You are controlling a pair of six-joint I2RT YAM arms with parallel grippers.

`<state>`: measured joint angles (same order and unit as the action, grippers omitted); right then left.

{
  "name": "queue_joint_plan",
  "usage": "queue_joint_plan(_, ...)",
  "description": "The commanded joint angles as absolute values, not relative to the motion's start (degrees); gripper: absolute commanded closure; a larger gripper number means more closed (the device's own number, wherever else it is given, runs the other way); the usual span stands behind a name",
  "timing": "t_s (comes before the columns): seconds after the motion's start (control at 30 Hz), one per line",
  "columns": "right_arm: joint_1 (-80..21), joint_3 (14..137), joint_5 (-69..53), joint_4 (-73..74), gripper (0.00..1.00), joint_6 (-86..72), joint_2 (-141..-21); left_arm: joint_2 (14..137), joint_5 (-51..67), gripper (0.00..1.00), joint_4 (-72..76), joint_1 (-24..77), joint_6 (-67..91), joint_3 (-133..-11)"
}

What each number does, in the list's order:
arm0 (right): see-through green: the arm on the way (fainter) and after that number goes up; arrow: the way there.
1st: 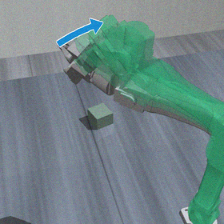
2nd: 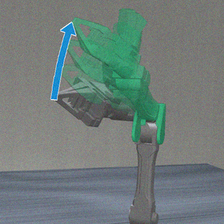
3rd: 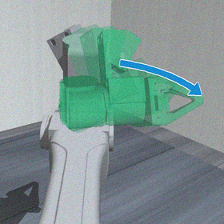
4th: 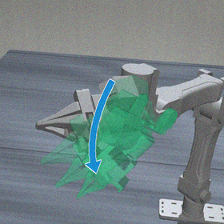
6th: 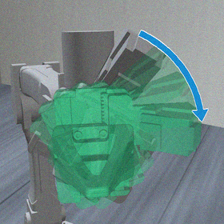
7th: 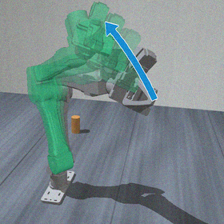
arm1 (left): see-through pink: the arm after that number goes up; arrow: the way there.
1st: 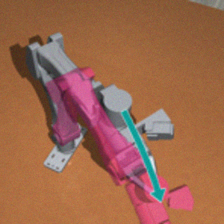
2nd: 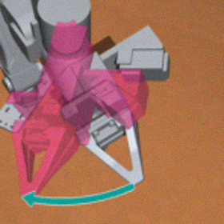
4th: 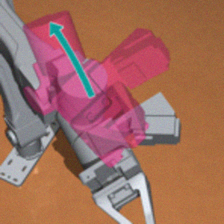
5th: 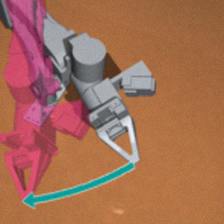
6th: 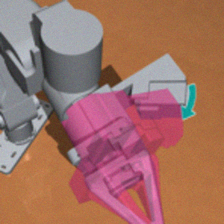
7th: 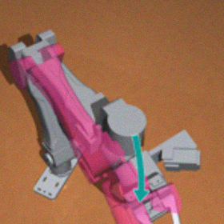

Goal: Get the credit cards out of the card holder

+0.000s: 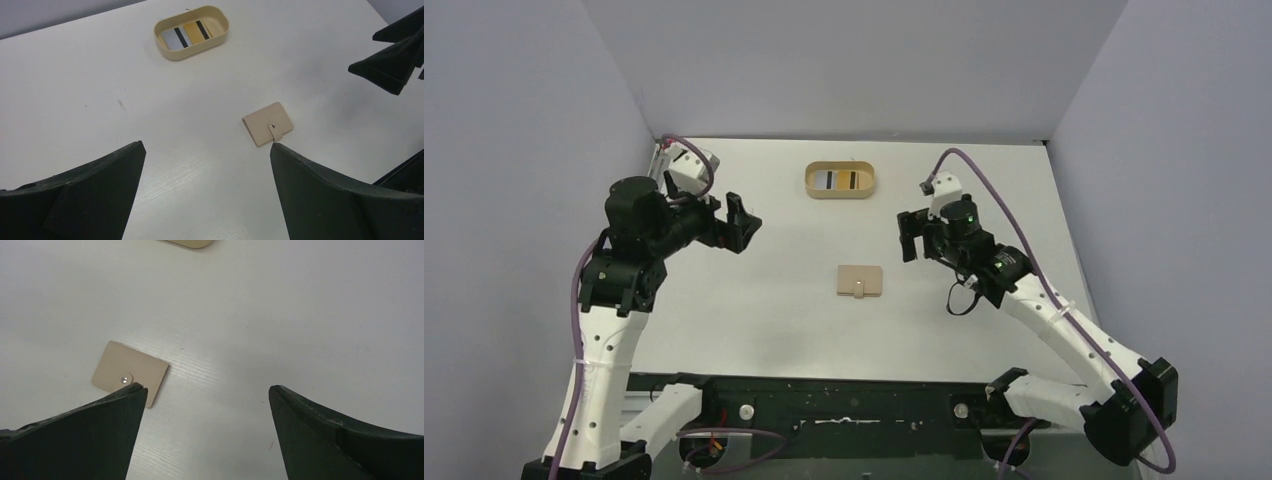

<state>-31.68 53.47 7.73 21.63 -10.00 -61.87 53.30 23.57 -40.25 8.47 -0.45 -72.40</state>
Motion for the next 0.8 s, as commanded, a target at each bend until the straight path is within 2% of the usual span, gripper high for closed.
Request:
queue_joint_plan(0.0, -35.83, 59.78, 3.21, 24.31, 0.00, -4.97, -69.27, 56.96, 16.50, 0.03, -37.12, 8.25, 5.40, -72.52)
queue_joint_plan(0.13, -38.43, 62.61, 2.38, 26.97, 0.01, -5.47, -77.09, 59.24, 11.21, 0.03, -29.26, 8.56, 14.50, -66.77)
queue_joint_plan(0.23, -39.58, 62.02, 1.93, 24.19, 0.03, -8.88, -79.64, 69.98, 9.54, 0.06, -27.71, 10.32, 15.75, -70.90)
queue_joint_plan(0.47, -42.91, 63.23, 2.19, 22.77, 0.03, -11.28, -84.48, 99.11, 6.50, 0.12, -29.34, 13.85, 16.41, -95.20)
queue_joint_plan(0.77, -45.65, 61.16, 2.07, 21.61, 0.03, -13.41, -85.40, 132.80, -9.17, 0.25, -41.94, 19.12, 12.68, -132.18)
